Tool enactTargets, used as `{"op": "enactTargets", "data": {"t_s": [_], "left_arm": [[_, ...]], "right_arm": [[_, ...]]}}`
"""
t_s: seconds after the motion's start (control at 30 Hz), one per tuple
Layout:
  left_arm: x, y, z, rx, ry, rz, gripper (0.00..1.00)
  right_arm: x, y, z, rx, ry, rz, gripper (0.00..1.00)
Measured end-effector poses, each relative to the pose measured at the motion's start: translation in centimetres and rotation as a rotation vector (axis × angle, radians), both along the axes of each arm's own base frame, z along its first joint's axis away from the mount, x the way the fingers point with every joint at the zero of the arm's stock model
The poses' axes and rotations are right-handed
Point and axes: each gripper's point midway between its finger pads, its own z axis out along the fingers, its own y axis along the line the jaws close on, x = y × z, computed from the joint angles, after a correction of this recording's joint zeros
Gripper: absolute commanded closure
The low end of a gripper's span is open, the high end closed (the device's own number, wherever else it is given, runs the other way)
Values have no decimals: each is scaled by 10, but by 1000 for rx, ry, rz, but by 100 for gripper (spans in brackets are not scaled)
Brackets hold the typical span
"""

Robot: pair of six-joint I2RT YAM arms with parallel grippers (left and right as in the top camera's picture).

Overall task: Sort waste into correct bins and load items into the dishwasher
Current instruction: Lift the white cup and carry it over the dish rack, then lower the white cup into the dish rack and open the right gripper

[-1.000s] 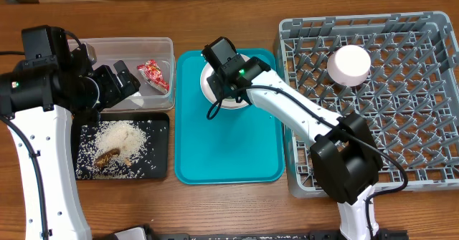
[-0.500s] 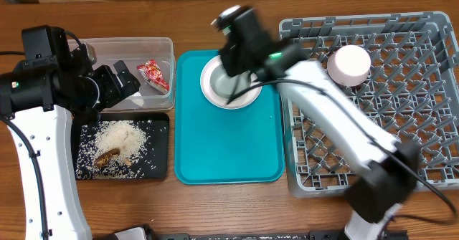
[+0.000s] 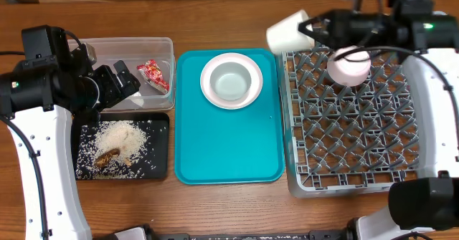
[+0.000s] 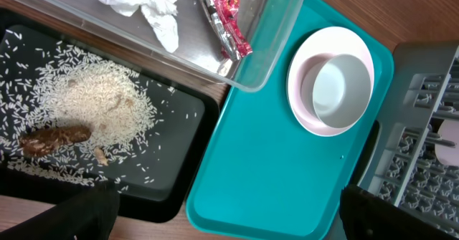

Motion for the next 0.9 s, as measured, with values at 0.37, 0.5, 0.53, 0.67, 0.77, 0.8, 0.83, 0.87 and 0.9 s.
{"op": "enactTargets", "data": {"t_s": [0.37,0.5,0.53,0.67,0.77,0.8,0.83,0.87,0.9], "left_arm": [[0,0,0,0,0,0,0],[0,0,0,0,0,0,0],[0,0,0,0,0,0,0],[0,0,0,0,0,0,0],[0,0,0,0,0,0,0],[0,0,0,0,0,0,0],[0,0,0,0,0,0,0],[0,0,0,0,0,0,0],[0,0,0,0,0,0,0]], "right_arm": [[-17,-32,-48,266,-42,96,96],[-17,-31,-74,289,-26,101,96],[-16,-32,-80,293,-20,101,96],[-6,-33,-102,307,15,99,96],[1,-35,-118,314,42,94,96],[3,-35,-124,317,53,93,96],[6,-35,-130,320,67,91,96],[7,-36,-135,323,77,89,96],[9,-36,-141,327,93,87,96]]}}
